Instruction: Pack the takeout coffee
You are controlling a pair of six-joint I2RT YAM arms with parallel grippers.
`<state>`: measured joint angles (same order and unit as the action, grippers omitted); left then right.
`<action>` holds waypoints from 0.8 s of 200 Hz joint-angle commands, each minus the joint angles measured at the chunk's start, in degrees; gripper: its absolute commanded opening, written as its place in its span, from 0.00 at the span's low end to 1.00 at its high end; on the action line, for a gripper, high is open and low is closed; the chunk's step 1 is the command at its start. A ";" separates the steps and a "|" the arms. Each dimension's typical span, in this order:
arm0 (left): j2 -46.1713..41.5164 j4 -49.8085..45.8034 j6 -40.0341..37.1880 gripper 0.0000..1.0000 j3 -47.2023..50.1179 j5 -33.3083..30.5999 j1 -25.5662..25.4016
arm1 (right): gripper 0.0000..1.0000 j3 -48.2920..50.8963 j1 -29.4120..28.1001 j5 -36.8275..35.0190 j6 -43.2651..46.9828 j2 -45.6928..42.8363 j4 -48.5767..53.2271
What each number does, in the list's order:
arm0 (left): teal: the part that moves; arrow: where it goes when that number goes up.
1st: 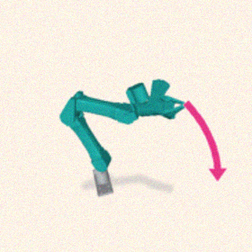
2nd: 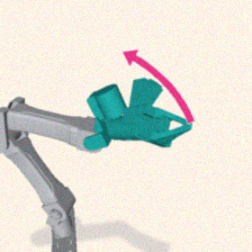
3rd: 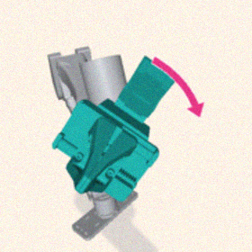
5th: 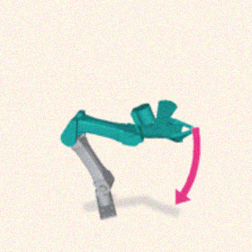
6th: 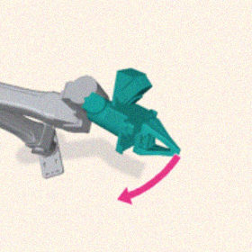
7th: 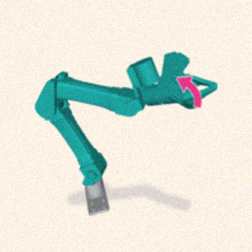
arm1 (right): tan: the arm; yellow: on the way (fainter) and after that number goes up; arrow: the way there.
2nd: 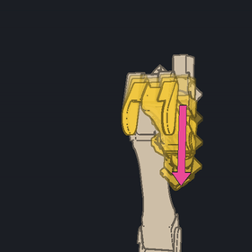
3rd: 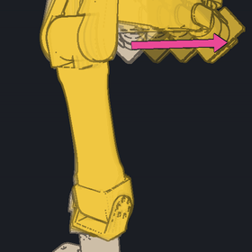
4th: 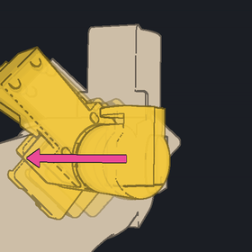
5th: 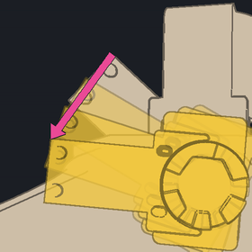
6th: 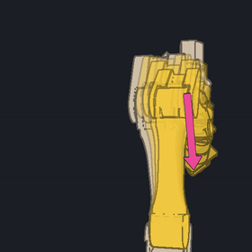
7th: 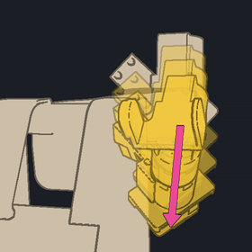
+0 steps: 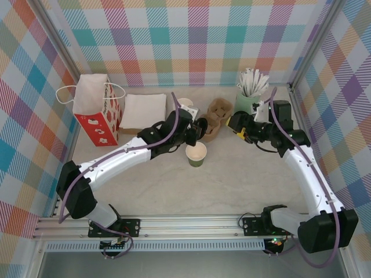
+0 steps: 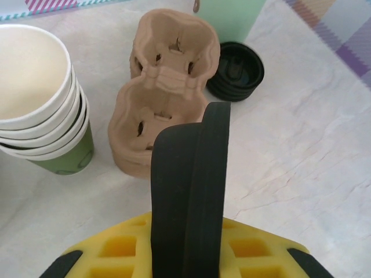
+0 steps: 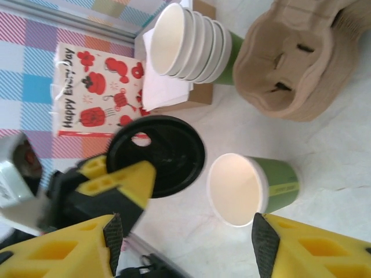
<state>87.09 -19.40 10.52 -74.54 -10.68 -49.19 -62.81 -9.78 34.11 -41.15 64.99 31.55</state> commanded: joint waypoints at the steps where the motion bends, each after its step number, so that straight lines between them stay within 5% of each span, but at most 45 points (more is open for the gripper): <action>1: -2.21 2.05 -6.43 0.06 1.28 -6.08 -2.90 | 0.64 -1.38 -0.30 5.42 -7.50 1.87 -0.63; 74: -1.01 8.55 -18.55 0.06 2.94 -14.83 -9.67 | 0.66 -2.43 -3.70 6.30 -21.77 7.48 -6.09; 160: 1.33 9.37 -19.84 0.06 1.36 -13.86 -10.92 | 0.61 -2.54 -7.76 5.39 -26.53 11.69 -9.00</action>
<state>87.37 -11.97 -8.38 -72.12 -23.70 -59.20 -63.99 -16.47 39.13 -65.39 75.83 24.88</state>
